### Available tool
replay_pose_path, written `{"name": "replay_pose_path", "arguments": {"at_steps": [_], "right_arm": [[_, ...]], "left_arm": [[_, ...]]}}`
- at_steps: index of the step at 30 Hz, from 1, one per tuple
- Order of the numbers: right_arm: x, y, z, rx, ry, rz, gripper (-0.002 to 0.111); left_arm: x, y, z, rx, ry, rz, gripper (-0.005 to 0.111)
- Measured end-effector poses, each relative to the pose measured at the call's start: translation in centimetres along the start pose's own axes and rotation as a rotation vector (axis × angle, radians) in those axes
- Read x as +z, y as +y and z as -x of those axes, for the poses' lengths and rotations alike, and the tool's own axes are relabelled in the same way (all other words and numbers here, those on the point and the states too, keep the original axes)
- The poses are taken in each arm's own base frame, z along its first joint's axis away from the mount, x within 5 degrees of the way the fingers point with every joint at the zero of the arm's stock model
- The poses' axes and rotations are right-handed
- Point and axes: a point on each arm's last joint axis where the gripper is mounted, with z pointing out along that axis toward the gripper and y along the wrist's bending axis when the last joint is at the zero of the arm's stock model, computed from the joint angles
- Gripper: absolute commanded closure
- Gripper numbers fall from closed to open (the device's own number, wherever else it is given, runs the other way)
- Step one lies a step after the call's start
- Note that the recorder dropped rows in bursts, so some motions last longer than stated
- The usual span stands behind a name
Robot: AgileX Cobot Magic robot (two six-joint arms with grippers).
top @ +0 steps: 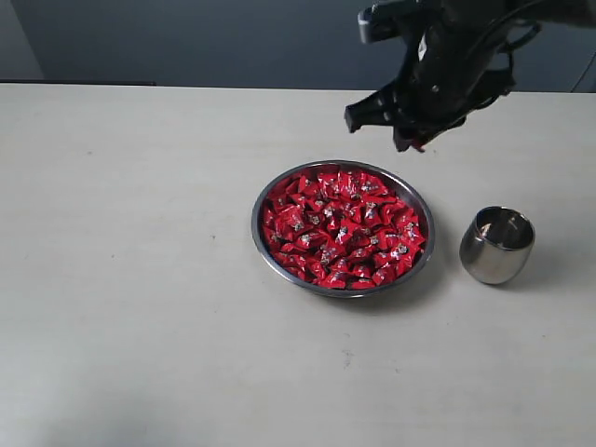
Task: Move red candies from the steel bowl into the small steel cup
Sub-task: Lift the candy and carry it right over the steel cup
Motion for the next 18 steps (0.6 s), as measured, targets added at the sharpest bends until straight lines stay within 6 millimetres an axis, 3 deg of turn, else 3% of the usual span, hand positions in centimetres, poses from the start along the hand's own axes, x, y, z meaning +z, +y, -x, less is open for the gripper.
{"name": "replay_pose_path", "arguments": {"at_steps": [4,7,12,18], "right_arm": [[-3.1,-1.8,-0.9,0.014,-0.086,-0.069,0.109],[-4.3,-3.2,-2.1,0.041,-0.097,-0.095,0.109],[-3.8,-6.0,-4.8,0.108,-0.030,-0.137,0.109],[-1.0,-6.6,-8.9,0.102,0.117,-0.152,0.109]], "left_arm": [[0.0,0.0,0.0,0.000,0.000,0.000,0.106],[0.0,0.0,0.0,0.000,0.000,0.000,0.106],[0.0,0.0,0.0,0.000,0.000,0.000,0.106],[0.0,0.0,0.0,0.000,0.000,0.000,0.106]]}}
